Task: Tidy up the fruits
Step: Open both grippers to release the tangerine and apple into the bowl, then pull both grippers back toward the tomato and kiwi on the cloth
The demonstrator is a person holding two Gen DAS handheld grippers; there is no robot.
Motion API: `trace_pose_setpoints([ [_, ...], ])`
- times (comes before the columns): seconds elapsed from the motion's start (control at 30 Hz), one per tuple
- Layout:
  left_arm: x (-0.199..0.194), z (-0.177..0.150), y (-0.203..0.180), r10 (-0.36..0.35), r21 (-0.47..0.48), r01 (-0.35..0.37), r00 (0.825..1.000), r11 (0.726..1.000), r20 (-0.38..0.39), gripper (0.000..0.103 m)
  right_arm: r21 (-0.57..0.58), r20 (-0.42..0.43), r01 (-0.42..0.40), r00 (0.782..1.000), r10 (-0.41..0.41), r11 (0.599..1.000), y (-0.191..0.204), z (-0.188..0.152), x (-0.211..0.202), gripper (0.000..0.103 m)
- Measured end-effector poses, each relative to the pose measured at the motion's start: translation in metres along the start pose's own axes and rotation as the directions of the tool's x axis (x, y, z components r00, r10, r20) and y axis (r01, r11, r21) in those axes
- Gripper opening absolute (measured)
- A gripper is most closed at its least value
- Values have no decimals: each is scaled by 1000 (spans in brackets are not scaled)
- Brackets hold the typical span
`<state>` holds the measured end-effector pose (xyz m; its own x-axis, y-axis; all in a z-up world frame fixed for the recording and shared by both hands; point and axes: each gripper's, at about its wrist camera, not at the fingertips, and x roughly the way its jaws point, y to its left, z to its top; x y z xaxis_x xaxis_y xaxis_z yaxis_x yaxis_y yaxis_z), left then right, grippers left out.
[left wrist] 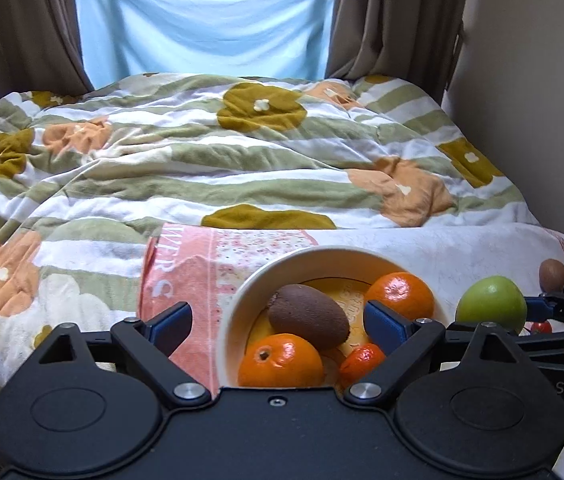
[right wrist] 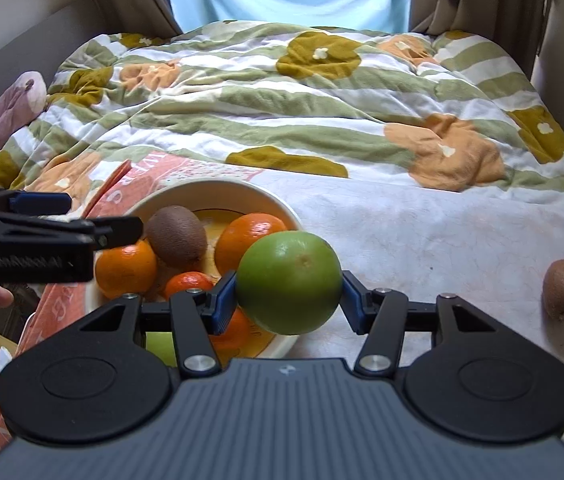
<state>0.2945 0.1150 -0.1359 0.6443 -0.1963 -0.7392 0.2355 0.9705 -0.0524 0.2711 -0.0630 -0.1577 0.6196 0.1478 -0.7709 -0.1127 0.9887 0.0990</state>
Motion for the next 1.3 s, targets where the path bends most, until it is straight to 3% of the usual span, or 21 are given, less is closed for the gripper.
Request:
trace_pose_setpoints([
  [0.33,-27,-9,19,70,-48,-68,997,996,36,95,-8,-10,-19,1000,19,1000,13,0,22,69],
  [0.37,-28,-10,19,73,-51,-71,997,996,37,95,-6,-1,-16,1000,16,1000,14,0,22,72],
  [0.43,-29,-14,20,79,-53,-77,996,996,34,95,-12,8,-31,1000,31,999,14,0,21,100],
  [0.47,-29,-16,20,79,-54,-78,996,996,33,95,-13,17,-35,999,35,999,14,-1,19,103],
  [0.9,-45,-24,10,81,-48,-79,995,996,51,95,-26,48,-42,998,43,999,17,-9,-1,103],
  [1.13,-75,-18,1,98,-54,-92,988,994,119,95,-28,91,-20,996,22,999,15,-6,-39,103],
  [1.3,-103,-16,-14,142,-65,-131,969,989,201,101,-42,124,3,992,2,999,10,-6,-77,103],
])
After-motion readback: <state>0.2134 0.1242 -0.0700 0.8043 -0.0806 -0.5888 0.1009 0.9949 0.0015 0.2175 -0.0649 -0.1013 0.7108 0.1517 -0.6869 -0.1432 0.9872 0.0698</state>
